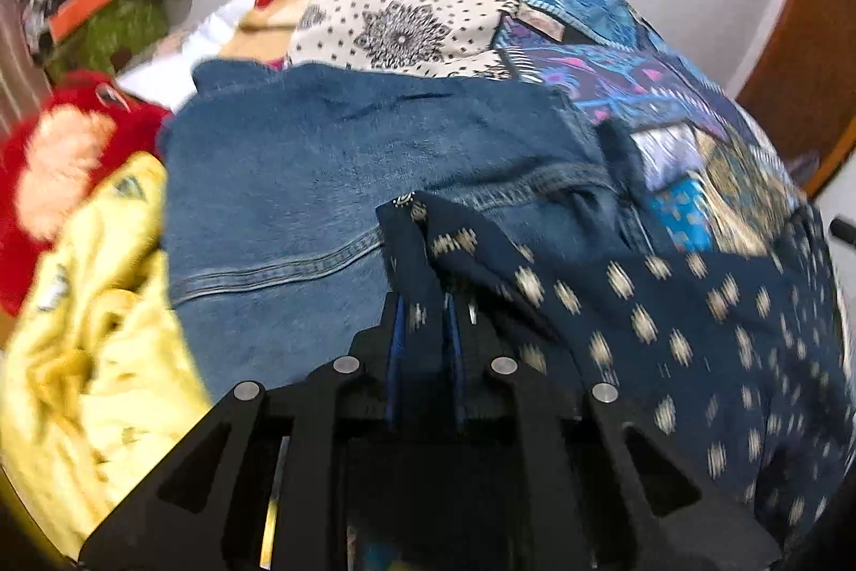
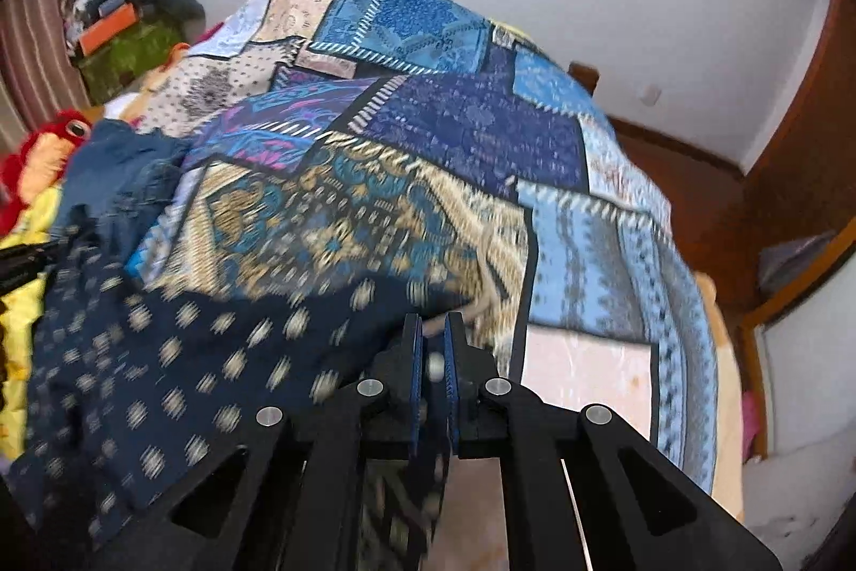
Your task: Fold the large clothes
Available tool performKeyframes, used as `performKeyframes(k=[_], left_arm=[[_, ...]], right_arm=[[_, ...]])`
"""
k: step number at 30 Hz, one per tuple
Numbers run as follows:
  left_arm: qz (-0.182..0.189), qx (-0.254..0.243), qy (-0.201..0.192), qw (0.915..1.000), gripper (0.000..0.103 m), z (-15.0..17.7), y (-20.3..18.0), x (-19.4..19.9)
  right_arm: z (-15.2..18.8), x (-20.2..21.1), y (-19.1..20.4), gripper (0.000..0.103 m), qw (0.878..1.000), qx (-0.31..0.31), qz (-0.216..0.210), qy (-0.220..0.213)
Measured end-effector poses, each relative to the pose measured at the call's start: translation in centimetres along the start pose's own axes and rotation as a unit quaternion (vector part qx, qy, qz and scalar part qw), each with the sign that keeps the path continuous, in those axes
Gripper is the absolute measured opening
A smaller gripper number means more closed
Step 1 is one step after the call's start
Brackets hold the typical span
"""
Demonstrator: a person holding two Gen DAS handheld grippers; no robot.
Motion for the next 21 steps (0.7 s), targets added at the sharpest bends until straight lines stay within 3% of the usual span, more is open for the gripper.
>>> performKeyframes(k=[10,12,14,21], left_arm=[[-0.007,-0.058,-0.024,0.998,0.021,4.6,-2.6,10.0],[0.004,-0.054,-0.028,0.9981,0.027,5.8,-3.1,11.5],[0.01,-0.052,-0.034,0.998,0.04,7.1,-3.4,13.0],[0.032,-0.047,-0.017,0.9982,0.057,13.1,-3.6,15.7]], right_arm=[[7.0,11.2,1.7,0.004,0.999,0.034,-0.029,-0.006],[8.9,12.8,2.1,0.004,0.999,0.036,-0.033,0.0],[10.9,13.9,2.4,0.004,0.999,0.032,-0.043,0.009],[18.8,15.7,2.9,0.004,0.995,0.002,-0.072,0.063]])
Point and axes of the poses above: each gripper's, at about its wrist camera, not at the fingertips, and x roughly against the way its jaws point, y to its left, z to its underside, the point moved 9 cm from there along -x, roughly the way its jaws point, and after that the axes turned 8 degrees about -x, right-handed, at the moved point
